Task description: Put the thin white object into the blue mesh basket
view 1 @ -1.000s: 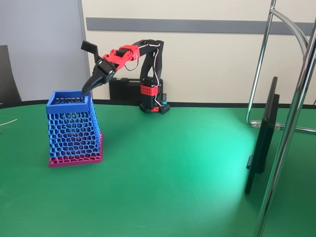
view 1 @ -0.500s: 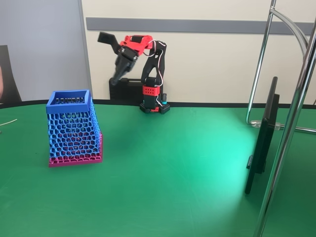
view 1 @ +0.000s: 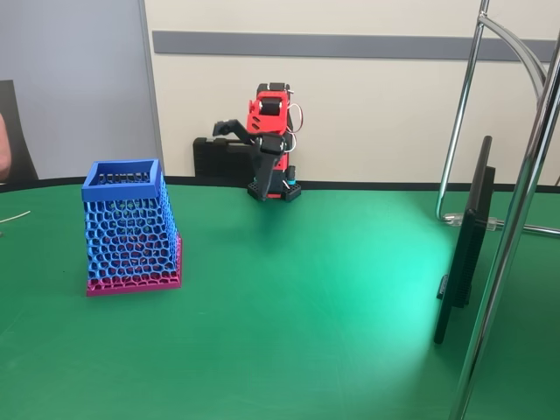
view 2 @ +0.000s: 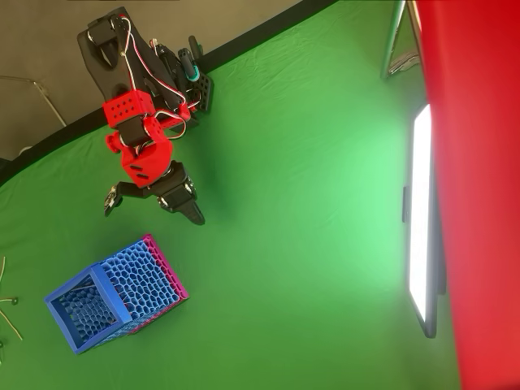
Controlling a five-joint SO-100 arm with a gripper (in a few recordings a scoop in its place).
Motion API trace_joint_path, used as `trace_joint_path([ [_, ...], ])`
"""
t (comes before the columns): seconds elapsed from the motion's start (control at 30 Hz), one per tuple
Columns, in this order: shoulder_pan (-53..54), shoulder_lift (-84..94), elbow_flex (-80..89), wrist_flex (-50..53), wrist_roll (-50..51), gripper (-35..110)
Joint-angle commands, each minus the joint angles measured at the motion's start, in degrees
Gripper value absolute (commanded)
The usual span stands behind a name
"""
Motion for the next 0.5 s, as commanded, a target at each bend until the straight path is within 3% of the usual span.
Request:
trace_joint_path([
  [0.0,-1.67,5.54,3.96,-0.53,2.02,1],
  [0.47,-5.10,33.49,22.59,7.38,9.32,0],
])
